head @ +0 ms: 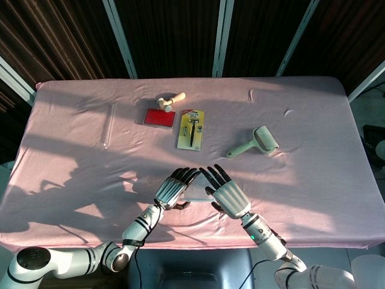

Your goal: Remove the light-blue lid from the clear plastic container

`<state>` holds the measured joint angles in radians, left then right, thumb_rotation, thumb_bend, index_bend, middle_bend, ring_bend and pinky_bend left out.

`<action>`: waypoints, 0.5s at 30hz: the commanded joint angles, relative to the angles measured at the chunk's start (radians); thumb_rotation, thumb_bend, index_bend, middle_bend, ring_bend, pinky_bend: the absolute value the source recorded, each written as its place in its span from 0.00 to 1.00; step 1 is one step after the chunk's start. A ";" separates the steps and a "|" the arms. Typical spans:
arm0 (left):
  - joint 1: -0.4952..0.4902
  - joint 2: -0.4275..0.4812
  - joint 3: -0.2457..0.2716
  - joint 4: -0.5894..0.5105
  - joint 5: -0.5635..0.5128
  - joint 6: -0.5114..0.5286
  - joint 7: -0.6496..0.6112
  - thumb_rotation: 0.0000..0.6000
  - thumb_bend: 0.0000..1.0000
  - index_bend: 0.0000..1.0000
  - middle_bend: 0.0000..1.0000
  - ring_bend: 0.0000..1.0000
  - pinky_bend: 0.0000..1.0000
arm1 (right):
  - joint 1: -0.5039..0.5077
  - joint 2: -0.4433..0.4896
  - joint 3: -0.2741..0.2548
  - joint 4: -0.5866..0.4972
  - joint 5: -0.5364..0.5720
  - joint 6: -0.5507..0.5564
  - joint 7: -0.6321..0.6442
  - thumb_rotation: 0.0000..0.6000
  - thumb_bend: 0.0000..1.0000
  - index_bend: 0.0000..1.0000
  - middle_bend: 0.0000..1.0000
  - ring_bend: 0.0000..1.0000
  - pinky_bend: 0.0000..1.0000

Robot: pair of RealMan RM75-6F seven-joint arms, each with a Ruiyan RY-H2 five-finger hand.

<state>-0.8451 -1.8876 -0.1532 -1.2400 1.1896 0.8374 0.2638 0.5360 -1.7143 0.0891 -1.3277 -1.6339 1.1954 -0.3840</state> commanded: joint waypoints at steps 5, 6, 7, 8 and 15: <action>0.000 -0.001 0.004 0.008 0.006 -0.001 -0.004 1.00 0.30 0.00 0.70 0.59 0.41 | 0.015 0.006 0.017 -0.006 0.012 0.000 -0.012 1.00 0.40 0.63 0.05 0.00 0.00; 0.000 -0.001 0.005 0.008 0.008 -0.001 -0.003 1.00 0.30 0.00 0.70 0.59 0.41 | 0.018 0.005 0.020 -0.006 0.014 0.000 -0.014 1.00 0.40 0.63 0.05 0.00 0.00; 0.001 0.000 0.006 0.007 0.011 0.000 -0.004 1.00 0.30 0.00 0.70 0.60 0.41 | 0.021 0.005 0.024 -0.006 0.015 0.000 -0.015 1.00 0.40 0.63 0.05 0.00 0.00; 0.001 0.001 0.007 0.006 0.013 0.001 -0.004 1.00 0.30 0.00 0.70 0.60 0.41 | 0.025 0.004 0.028 -0.006 0.017 0.000 -0.017 1.00 0.40 0.63 0.06 0.00 0.00; 0.004 0.007 0.010 0.007 0.018 -0.001 -0.013 1.00 0.30 0.00 0.70 0.60 0.41 | 0.040 -0.007 0.039 0.005 0.026 0.006 -0.017 1.00 0.43 0.65 0.08 0.00 0.00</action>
<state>-0.8416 -1.8811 -0.1435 -1.2334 1.2076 0.8361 0.2510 0.5747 -1.7199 0.1280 -1.3251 -1.6092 1.2014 -0.4020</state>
